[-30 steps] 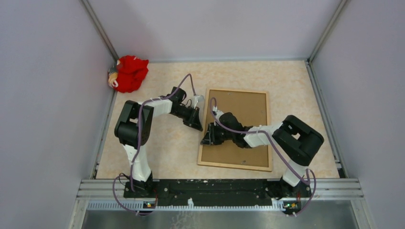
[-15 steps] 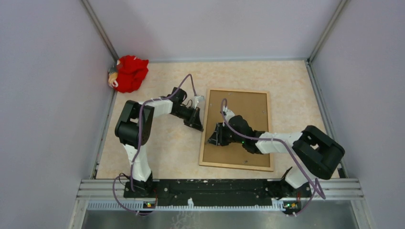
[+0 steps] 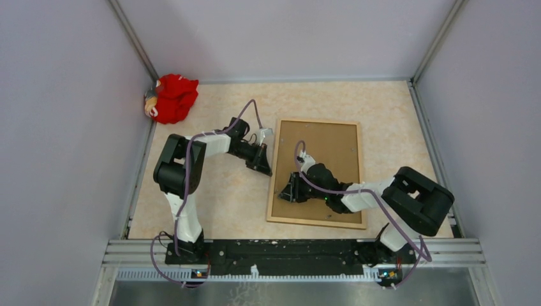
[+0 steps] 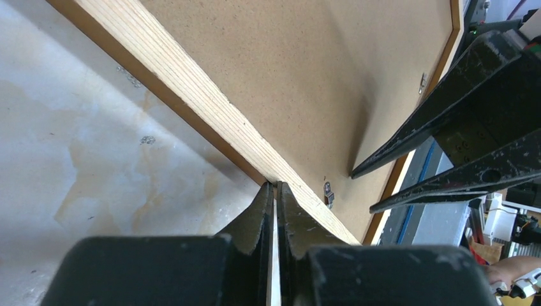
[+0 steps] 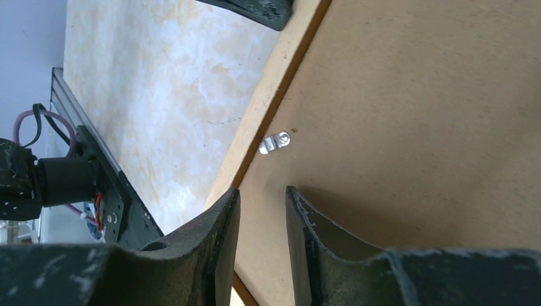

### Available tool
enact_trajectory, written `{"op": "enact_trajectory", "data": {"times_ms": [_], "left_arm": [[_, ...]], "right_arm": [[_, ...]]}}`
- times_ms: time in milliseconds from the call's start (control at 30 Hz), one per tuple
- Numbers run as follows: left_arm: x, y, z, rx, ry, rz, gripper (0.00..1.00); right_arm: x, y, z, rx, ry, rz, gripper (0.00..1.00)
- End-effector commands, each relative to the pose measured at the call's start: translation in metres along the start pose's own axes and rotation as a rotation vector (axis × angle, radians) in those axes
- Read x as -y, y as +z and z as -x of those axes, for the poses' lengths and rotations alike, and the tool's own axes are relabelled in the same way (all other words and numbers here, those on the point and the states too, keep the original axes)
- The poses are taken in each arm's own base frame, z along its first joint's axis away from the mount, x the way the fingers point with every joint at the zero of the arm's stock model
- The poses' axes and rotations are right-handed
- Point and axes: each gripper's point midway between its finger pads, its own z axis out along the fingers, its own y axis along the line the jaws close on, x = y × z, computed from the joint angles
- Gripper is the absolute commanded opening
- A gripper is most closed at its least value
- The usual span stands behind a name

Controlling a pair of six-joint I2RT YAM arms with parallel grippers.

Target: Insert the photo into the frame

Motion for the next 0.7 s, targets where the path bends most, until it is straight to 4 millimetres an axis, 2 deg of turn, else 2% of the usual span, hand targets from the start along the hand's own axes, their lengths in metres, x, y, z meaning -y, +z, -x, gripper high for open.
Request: {"op": "enact_trajectory", "data": {"times_ms": [0, 200, 367, 667], "left_arm": [[0.003, 0.011, -0.012, -0.014, -0.002, -0.017, 0.07], [0.003, 0.013, -0.017, -0.017, -0.014, -0.009, 0.07], [0.001, 0.012, -0.014, -0.010, -0.007, 0.009, 0.06], [0.001, 0.013, -0.016, -0.015, -0.008, 0.012, 0.05]], "right_arm": [[-0.009, 0.013, -0.003, 0.000, -0.021, 0.018, 0.34], [-0.005, 0.020, 0.001, 0.028, -0.019, -0.011, 0.34], [0.000, 0.023, 0.008, 0.039, -0.044, -0.056, 0.33], [-0.001, 0.028, 0.004, 0.032, -0.022, -0.034, 0.32]]}}
